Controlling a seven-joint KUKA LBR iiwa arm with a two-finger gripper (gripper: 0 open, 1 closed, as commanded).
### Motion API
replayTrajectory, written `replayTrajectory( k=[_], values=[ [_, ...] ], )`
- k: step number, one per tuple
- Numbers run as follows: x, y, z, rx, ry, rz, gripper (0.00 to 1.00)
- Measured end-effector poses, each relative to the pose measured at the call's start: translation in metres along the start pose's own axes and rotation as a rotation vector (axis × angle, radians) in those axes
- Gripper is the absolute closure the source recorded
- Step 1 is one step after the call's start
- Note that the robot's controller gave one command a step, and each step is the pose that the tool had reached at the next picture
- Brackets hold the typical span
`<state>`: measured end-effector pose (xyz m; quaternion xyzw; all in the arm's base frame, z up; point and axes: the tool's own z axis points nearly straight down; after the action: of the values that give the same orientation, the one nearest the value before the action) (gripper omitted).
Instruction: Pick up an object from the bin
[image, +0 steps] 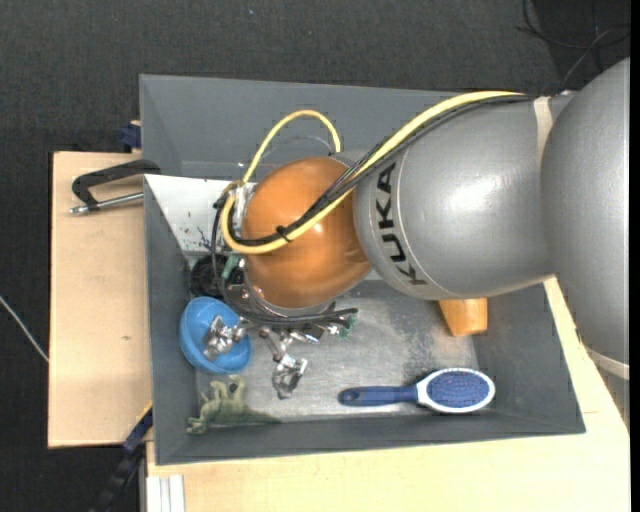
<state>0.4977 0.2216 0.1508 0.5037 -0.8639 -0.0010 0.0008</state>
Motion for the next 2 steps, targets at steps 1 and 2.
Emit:
replayTrajectory(
  k=[1, 2],
  values=[
    [-0.014, -0.013, 0.076, 0.013, -0.009, -0.490, 0.00],
    [-0.008, 0.008, 0.077, 0.007, -0.006, -0.515, 0.00]
  ],
)
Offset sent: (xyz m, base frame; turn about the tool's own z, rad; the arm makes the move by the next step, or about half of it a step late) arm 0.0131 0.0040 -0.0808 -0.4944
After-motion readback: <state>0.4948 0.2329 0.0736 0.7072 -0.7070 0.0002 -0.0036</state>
